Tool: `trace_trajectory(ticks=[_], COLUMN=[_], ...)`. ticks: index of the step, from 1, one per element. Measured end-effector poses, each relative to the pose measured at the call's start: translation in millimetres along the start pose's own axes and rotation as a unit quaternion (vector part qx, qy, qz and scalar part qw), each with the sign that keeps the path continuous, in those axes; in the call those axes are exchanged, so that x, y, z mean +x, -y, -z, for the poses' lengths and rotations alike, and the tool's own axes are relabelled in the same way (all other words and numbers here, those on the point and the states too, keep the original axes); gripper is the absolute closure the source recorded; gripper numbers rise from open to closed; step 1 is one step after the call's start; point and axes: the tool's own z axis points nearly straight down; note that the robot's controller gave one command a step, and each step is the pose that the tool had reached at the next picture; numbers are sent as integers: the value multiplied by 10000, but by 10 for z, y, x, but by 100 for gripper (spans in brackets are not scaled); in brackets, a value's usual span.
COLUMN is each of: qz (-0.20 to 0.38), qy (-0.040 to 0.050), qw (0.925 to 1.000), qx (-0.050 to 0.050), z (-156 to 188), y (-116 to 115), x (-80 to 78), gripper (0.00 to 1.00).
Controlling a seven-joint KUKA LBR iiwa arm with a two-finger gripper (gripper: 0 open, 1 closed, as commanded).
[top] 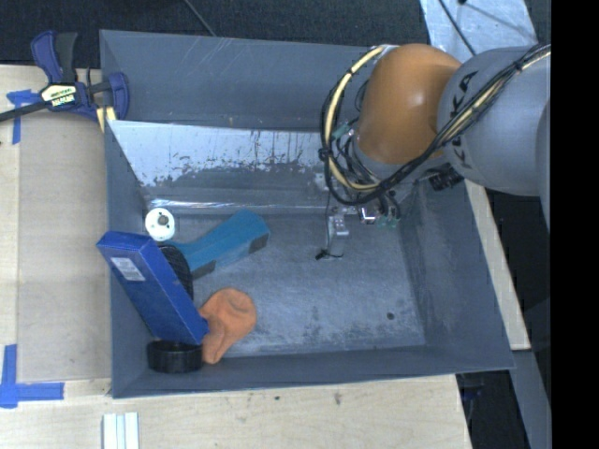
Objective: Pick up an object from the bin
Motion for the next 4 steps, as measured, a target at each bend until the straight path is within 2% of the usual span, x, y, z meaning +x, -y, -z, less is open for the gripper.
trace_trajectory(ticks=[1,2,3,4], qz=[-145,-180,-115,-690], qy=[-15,-23,-2,-14], qw=[9999,9998,9999,9976], qx=[5,-5,-4,0], z=[-288,-419,-648,-746], y=[-471,-901,-1132,-1239], x=[3,22,-52,126], gripper=[0,0,0,0])
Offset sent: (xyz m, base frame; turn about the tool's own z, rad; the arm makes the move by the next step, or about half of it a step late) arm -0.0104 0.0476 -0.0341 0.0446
